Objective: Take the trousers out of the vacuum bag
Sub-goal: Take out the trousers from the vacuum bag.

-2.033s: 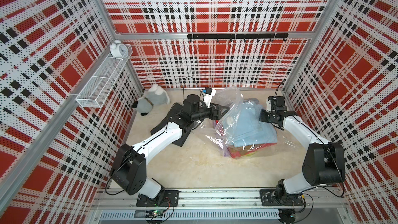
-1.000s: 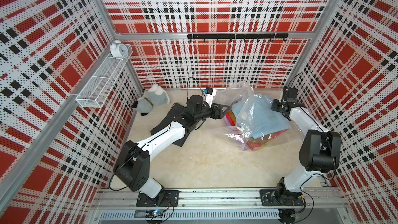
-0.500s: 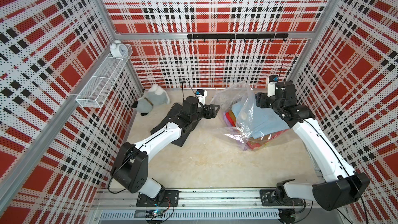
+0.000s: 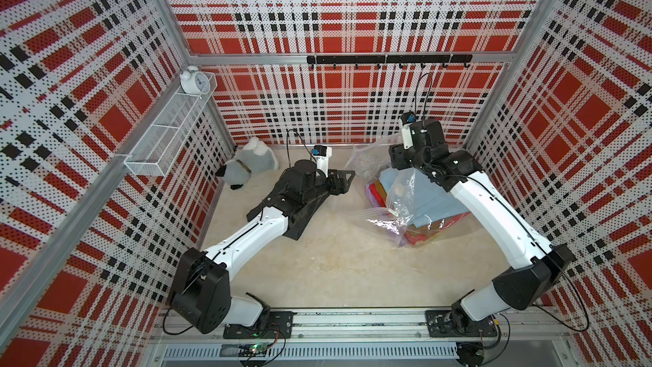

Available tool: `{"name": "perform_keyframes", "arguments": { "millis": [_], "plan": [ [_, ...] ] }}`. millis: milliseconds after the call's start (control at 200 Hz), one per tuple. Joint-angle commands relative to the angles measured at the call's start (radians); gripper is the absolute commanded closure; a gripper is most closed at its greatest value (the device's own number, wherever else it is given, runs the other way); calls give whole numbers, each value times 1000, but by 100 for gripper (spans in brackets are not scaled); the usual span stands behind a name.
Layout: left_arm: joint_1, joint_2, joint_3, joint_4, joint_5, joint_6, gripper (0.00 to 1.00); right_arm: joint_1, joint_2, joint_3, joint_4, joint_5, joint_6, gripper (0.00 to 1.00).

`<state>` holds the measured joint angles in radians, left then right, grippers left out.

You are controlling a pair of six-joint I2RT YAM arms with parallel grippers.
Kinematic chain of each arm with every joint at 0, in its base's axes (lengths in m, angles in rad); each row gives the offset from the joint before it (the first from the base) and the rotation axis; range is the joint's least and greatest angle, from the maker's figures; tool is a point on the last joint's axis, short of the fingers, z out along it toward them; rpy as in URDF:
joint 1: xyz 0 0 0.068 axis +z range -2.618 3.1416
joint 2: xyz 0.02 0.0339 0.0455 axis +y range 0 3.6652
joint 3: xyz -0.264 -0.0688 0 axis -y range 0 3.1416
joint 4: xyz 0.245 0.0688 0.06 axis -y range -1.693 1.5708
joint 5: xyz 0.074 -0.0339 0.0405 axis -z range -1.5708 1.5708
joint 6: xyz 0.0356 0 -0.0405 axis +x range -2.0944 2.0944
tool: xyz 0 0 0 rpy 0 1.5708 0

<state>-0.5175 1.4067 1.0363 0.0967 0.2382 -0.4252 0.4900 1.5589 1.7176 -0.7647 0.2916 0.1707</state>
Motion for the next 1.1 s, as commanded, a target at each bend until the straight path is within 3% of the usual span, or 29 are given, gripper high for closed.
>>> {"name": "perform_keyframes", "arguments": {
  "millis": [0, 551, 621, 722, 772, 1092],
  "plan": [
    [4, -31, -20, 24, -7, 23, 22, 6, -5, -9, -39, 113, -10, 31],
    [-33, 20, 8, 28, -8, 28, 22, 6, -33, -67, -28, 182, -28, 33],
    [-47, 33, 17, 27, -7, 27, 22, 6, -18, -75, -30, 154, -30, 45],
    [-69, 55, 35, 26, -9, 26, 22, 6, -19, -76, -27, 86, -43, 86],
    [-80, 68, 42, 30, -11, 20, 22, 6, -30, -82, -18, 38, -56, 100],
    [-135, 179, 12, 157, 14, -96, 23, 16, -168, -138, 53, -270, -85, 100]
  ]
}}
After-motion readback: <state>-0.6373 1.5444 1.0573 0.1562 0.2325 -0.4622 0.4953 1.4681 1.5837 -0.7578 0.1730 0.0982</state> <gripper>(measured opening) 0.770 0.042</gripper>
